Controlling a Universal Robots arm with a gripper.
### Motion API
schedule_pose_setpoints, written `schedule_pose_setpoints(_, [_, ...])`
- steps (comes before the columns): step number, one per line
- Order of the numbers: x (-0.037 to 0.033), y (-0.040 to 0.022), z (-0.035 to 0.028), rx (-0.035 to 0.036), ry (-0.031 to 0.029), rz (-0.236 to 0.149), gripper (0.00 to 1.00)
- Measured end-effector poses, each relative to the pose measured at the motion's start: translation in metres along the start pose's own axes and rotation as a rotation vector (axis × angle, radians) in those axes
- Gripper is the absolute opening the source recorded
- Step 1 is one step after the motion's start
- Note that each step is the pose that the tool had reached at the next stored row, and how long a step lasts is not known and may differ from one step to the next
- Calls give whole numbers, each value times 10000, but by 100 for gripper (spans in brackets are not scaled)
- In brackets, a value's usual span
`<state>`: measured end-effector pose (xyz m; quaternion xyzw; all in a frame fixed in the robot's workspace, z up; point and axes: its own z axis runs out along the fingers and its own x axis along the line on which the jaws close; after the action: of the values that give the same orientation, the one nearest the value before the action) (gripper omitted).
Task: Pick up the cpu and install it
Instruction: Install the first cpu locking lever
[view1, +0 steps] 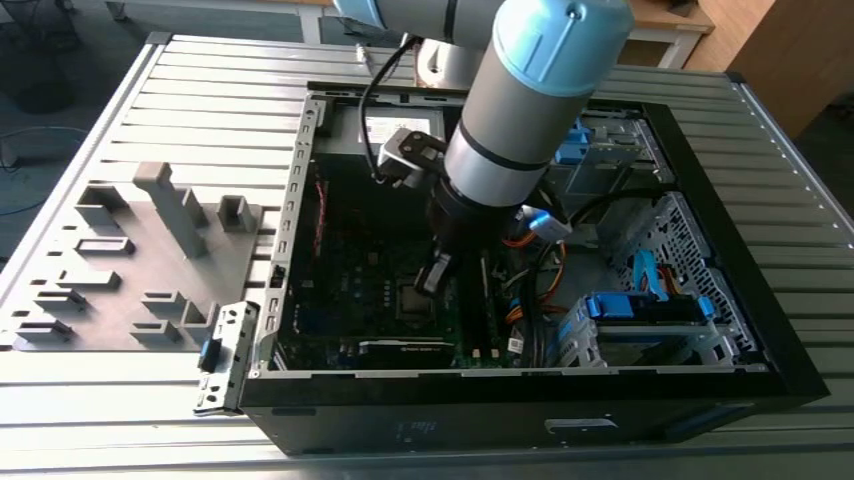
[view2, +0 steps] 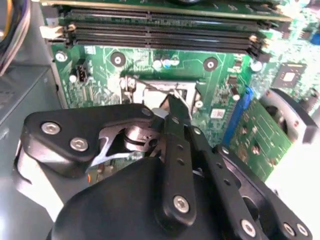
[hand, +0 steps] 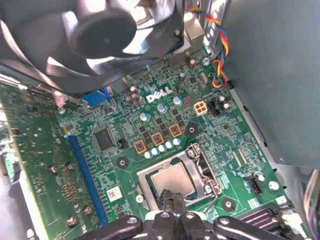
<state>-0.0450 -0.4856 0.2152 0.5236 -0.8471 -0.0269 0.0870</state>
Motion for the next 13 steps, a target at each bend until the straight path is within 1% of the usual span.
schedule_pose_setpoints(2, [5,6,-41,0,-1,-1,11])
schedule_pose_setpoints(5, [4,13,-81,-1,-5,-3,11])
schedule_pose_setpoints(10, [6,31,-174,-18,-35,-8,11])
schedule_pose_setpoints(13, [6,38,-202,-49,-102,-20,11])
